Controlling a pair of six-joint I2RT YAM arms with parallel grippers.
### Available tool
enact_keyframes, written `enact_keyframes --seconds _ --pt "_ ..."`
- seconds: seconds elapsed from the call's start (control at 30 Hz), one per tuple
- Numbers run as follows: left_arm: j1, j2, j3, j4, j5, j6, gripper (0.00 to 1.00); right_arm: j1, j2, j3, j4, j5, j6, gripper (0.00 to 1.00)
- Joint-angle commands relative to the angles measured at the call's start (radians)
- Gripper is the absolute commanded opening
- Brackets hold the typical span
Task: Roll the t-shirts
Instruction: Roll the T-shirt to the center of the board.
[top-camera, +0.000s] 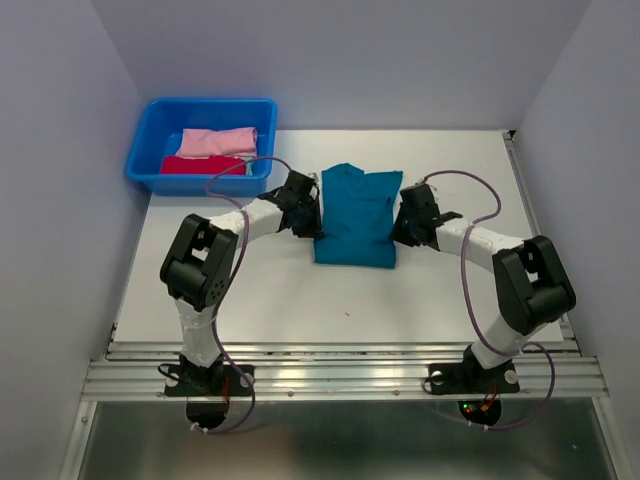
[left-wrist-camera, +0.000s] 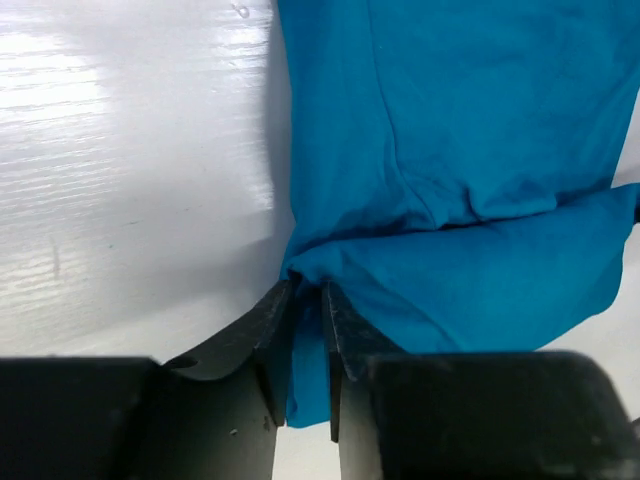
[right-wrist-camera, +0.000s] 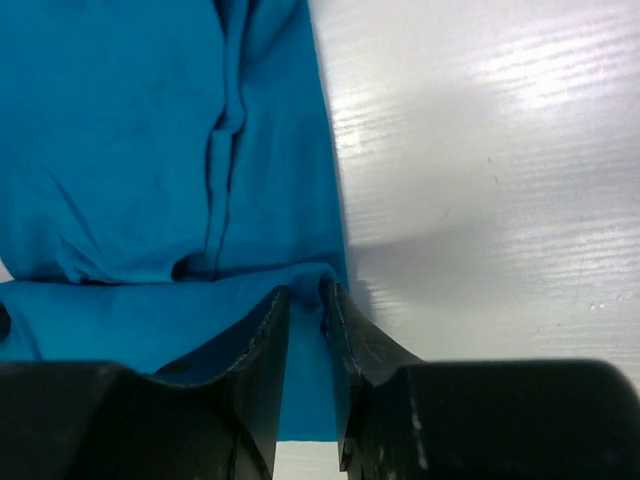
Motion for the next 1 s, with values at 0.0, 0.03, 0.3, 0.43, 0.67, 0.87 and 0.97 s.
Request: enact_keyframes --seconds 0.0,0.03,0.3,0.43,0.67,0.87,0.97 --pt "0.003 -0.079 0.067 -0.086 -0.069 0.042 0.44 -0.007 -0.057 0.071 0.023 0.011 -0.041 0.31" --pt "0.003 -0.079 0.068 -0.091 -0.077 0.042 0.49 -0.007 -0.057 0.071 0.023 0.011 -0.044 0.35" --pt "-0.018 -0.274 0.027 -0.108 -0.048 0.047 0.49 0.005 -0.2 0.057 -0.056 -0.051 -0.081 0.73" --pt "-0.047 -0.297 -0.018 -0.058 0.054 0.018 0.0 0.04 -0.211 0.031 -0.046 -0.102 -0.067 0.43" --pt "-0.066 -0.21 -0.068 0.042 0.121 -0.036 0.0 0.04 -0.098 0.025 0.017 -0.248 -0.064 0.12" --pt "-0.066 -0.084 -0.071 0.117 0.04 -0.047 0.0 0.04 0.083 0.065 0.039 -0.186 -0.049 0.09" --pt "-0.066 -0.026 -0.056 0.102 -0.006 -0.041 0.0 0.04 0.128 0.086 0.0 -0.072 -0.044 0.06"
